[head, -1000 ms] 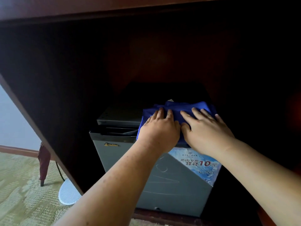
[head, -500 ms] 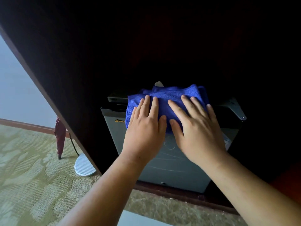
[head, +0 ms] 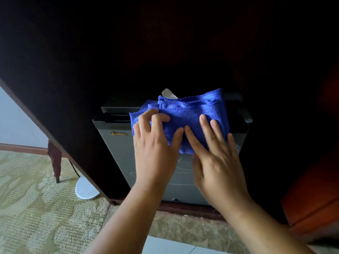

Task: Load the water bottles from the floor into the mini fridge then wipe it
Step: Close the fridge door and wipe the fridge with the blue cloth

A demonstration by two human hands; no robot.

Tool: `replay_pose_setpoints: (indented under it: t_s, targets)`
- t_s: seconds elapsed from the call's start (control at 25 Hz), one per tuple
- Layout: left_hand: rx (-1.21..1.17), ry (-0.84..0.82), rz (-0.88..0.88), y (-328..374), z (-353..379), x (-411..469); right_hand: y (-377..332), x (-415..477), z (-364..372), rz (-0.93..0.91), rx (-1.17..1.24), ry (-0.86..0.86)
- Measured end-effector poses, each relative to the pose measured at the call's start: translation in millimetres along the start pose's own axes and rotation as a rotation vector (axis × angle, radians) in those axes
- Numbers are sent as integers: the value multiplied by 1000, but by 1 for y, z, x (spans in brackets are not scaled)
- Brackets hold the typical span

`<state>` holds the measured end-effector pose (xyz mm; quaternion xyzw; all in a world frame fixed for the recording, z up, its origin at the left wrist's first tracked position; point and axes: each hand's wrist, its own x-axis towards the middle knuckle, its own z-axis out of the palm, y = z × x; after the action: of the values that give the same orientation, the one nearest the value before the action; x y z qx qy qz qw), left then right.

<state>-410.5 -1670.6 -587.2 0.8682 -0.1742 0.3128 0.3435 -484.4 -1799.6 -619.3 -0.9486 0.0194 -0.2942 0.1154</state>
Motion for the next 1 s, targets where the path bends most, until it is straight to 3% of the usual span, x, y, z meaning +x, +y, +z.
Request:
replay_pose_setpoints:
  t_s: [0.16, 0.48, 1.0]
  targets:
    - [72, -70, 138, -1, 13, -6, 8, -15, 0, 22, 71, 13]
    - [-38, -30, 72, -3, 30, -30, 13, -23, 6, 257, 381, 200]
    - [-65, -242, -161, -66, 61, -90, 12, -55, 62, 414, 365, -168]
